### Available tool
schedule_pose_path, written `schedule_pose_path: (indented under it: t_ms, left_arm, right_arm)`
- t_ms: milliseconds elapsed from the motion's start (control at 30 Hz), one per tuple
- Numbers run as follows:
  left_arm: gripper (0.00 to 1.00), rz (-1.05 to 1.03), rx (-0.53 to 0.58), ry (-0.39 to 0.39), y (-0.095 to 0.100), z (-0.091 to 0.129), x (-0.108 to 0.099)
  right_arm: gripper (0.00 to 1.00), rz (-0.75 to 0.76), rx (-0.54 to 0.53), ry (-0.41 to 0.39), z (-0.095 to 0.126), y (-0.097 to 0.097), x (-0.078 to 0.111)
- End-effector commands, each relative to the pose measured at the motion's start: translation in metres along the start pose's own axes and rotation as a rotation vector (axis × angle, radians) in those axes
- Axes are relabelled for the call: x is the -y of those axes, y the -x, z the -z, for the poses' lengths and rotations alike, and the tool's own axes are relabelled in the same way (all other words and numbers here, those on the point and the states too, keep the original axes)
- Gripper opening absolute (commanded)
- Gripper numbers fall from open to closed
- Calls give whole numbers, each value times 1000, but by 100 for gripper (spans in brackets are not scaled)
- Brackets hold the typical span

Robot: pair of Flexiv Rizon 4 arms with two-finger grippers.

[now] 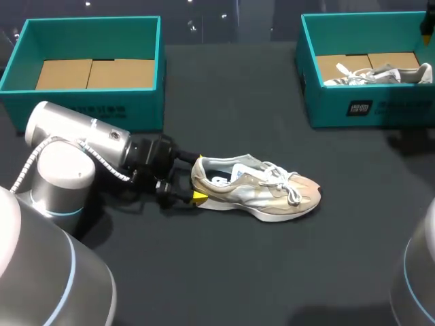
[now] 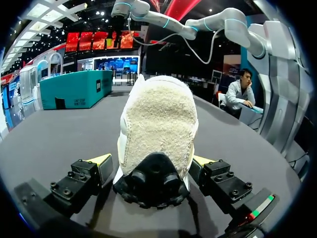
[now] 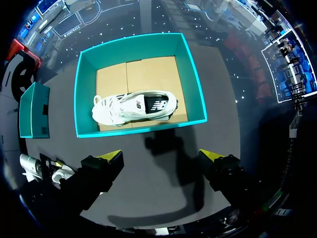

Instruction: Take the shoe out of the shoebox, open the shoe tongue, remove and reinsert the insole, then place the shoe into the shoebox

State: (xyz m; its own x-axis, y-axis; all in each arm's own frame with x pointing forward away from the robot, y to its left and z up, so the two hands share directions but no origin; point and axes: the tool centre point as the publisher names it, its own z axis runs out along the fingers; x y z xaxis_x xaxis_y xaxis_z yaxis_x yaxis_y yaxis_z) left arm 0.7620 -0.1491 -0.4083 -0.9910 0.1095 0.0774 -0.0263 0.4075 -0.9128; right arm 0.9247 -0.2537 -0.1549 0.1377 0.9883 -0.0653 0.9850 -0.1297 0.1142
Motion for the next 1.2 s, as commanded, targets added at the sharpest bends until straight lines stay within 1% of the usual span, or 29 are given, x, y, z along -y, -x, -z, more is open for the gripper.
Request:
schedule_pose_path:
  t_ms: [33, 300, 433, 467, 500, 533, 567, 600, 900, 1100, 1200]
  left_arm:
    - [100, 5, 1, 0, 1, -13, -1]
    - [100, 3, -17, -9, -5, -23, 3]
    - [100, 4, -18, -10, -3, -28, 3]
    - [98, 5, -17, -9, -3, -29, 3]
    - [77, 7, -17, -9, -2, -30, 3]
    - [49, 8, -17, -9, -2, -30, 2]
    - [32, 9, -16, -9, -2, -31, 2]
    - [0, 9, -16, -10, -2, -31, 2]
    - [0, 27, 40, -8, -7, -31, 2]
    - [0, 38, 48, -8, -9, -31, 2]
    - [0, 42, 48, 11, -8, -31, 1]
  right_arm:
    - [100, -1, 1, 1, 0, 0, 1]
    - [100, -1, 1, 1, 0, 0, 1]
    - [100, -1, 1, 1, 0, 0, 1]
    - [100, -1, 1, 1, 0, 0, 1]
    - [100, -1, 1, 1, 0, 0, 1]
    - [100, -1, 1, 1, 0, 0, 1]
    - [100, -1, 1, 1, 0, 0, 1]
    - [100, -1, 1, 1, 0, 0, 1]
    - [100, -1, 1, 1, 0, 0, 1]
    - [100, -1, 1, 1, 0, 0, 1]
    - [100, -1, 1, 1, 0, 0, 1]
